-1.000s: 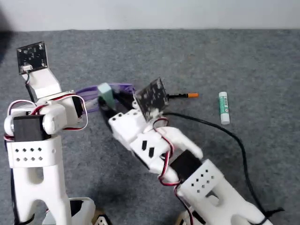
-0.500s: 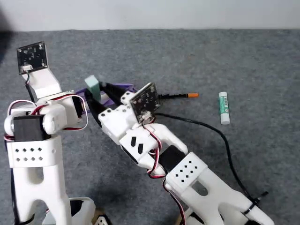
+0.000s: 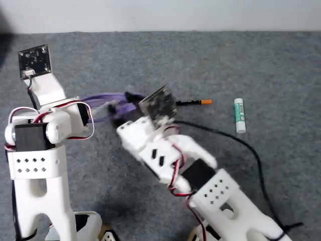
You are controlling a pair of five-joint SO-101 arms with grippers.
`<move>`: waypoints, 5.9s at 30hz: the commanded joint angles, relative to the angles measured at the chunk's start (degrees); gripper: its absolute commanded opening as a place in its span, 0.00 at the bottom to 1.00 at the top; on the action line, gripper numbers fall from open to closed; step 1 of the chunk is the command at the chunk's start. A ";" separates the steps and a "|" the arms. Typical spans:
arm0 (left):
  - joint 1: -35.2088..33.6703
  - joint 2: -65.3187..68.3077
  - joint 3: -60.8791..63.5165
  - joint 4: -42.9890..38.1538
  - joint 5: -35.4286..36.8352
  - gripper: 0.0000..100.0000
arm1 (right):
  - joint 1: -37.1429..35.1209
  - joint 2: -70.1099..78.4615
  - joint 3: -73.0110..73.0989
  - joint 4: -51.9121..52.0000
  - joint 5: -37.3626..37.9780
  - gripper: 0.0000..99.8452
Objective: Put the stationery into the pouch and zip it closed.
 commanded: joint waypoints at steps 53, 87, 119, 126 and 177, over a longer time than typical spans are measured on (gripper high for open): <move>-0.53 0.09 -0.66 0.44 -0.62 0.01 | 52.26 102.11 -104.62 59.12 6.59 0.22; -0.62 -0.26 -0.66 0.44 -0.62 0.01 | 50.95 89.19 -105.93 78.81 9.93 0.01; -0.26 -0.44 2.42 -0.79 -0.70 0.01 | 13.49 -5.49 -24.53 54.81 -8.53 0.01; -0.26 0.00 -2.15 -0.79 -0.35 0.01 | 4.88 -15.43 -12.40 32.57 -8.18 0.01; -0.62 0.09 -4.09 -1.93 -0.26 0.02 | -2.68 9.98 -3.43 -9.71 -0.79 0.12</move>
